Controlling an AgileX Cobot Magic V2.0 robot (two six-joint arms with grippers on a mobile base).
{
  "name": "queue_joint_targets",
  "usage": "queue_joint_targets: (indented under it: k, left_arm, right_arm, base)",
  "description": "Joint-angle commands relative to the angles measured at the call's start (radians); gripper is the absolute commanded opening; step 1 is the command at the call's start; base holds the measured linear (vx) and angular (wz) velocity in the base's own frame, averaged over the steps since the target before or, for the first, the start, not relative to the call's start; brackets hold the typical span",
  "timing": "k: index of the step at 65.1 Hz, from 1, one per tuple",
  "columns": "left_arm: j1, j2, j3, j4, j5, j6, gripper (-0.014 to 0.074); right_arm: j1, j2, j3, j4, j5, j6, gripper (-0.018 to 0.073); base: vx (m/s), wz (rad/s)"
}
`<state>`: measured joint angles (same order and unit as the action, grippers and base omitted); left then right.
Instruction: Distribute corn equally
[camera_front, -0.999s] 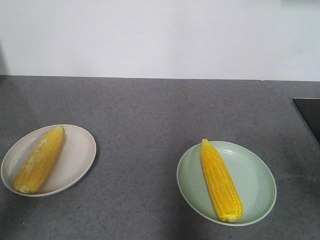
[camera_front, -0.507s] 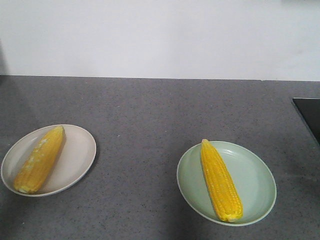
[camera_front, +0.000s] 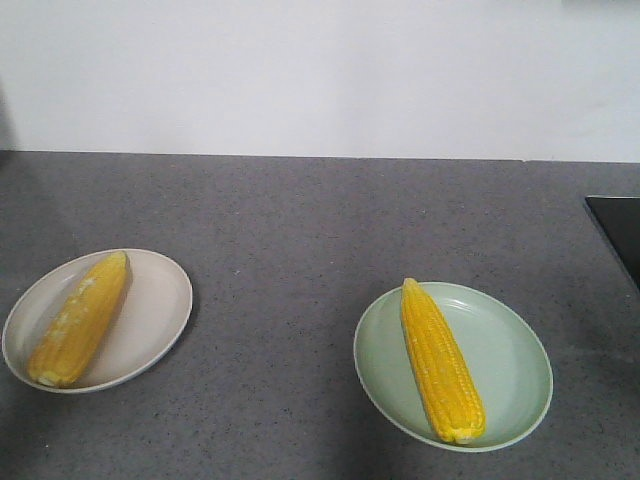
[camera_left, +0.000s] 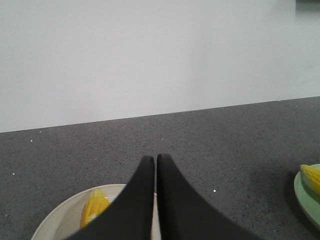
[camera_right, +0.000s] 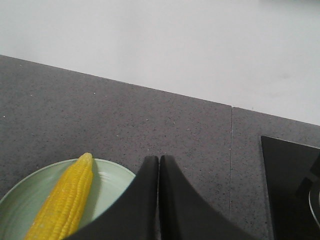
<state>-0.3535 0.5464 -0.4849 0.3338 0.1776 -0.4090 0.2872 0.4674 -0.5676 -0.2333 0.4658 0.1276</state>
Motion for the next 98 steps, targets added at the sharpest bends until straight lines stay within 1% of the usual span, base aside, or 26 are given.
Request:
queue_joint_targets:
  k: [1, 6, 10, 12, 16, 19, 23, 31, 41, 49, 67, 74, 98]
  left_arm:
    - [0.002, -0.012, -0.028, 0.000, -0.071, 0.049, -0.0007]
    - [0.016, -0.045, -0.019, -0.048, -0.074, 0.147, -0.0007]
    - [0.038, -0.078, 0.005, -0.118, -0.099, 0.255, -0.0007]
    - [0.049, -0.097, 0.021, -0.144, -0.116, 0.292, -0.0007]
    - [0.074, -0.131, 0.067, -0.194, -0.148, 0.344, -0.0007]
    - [0.093, -0.163, 0.103, -0.221, -0.178, 0.356, -0.0007]
    - [0.123, -0.201, 0.161, -0.245, -0.201, 0.357, -0.0007]
    - [0.188, -0.288, 0.271, -0.269, -0.233, 0.357, -0.0007]
    - [0.260, -0.379, 0.371, -0.269, -0.244, 0.357, -0.0007]
    - [0.295, -0.441, 0.431, -0.269, -0.248, 0.356, -0.0007]
    - [0.318, -0.550, 0.525, -0.268, -0.265, 0.355, -0.0007]
    - [0.318, -0.576, 0.526, -0.266, -0.258, 0.356, -0.0007]
    - [0.318, -0.575, 0.524, -0.269, -0.261, 0.357, -0.0007]
  right_arm:
    - [-0.004, 0.004, -0.023, -0.018, -0.072, -0.007, -0.0011]
    - [-0.004, 0.004, -0.023, -0.018, -0.072, -0.007, -0.0011]
    - [-0.004, 0.004, -0.023, -0.018, -0.072, -0.007, -0.0011]
    - [-0.004, 0.004, -0.023, -0.018, -0.072, -0.007, -0.0011]
    - [-0.004, 0.004, -0.023, -0.018, -0.072, -0.007, -0.0011]
    - [-0.004, 0.004, -0.023, -0.018, -0.072, -0.007, -0.0011]
    - [-0.004, 0.004, -0.023, -0.018, -0.072, -0.007, -0.0011]
    - [-0.004, 0.004, -0.023, -0.018, -0.072, -0.007, -0.0011]
    - [-0.004, 0.004, -0.023, -0.018, -0.071, -0.007, -0.0011]
    - [-0.004, 0.004, -0.023, -0.018, -0.071, -0.007, -0.0011]
    - [-0.004, 0.004, -0.023, -0.018, -0.071, -0.007, -0.0011]
    - [-0.004, 0.004, -0.023, -0.018, -0.071, -0.007, -0.0011]
    - [-0.004, 0.004, -0.023, -0.018, -0.071, -0.007, -0.0011]
  base:
    - [0.00, 0.00]
    - [0.00, 0.00]
    - [0.00, 0.00]
    - [0.00, 0.00]
    - [0.00, 0.00]
    - [0.00, 0.00]
    - [0.00, 0.00]
    - [0.00, 0.00]
    - [0.00, 0.00]
    - [0.00, 0.00]
    - [0.00, 0.00]
    - [0.00, 0.00]
    - [0.00, 0.00]
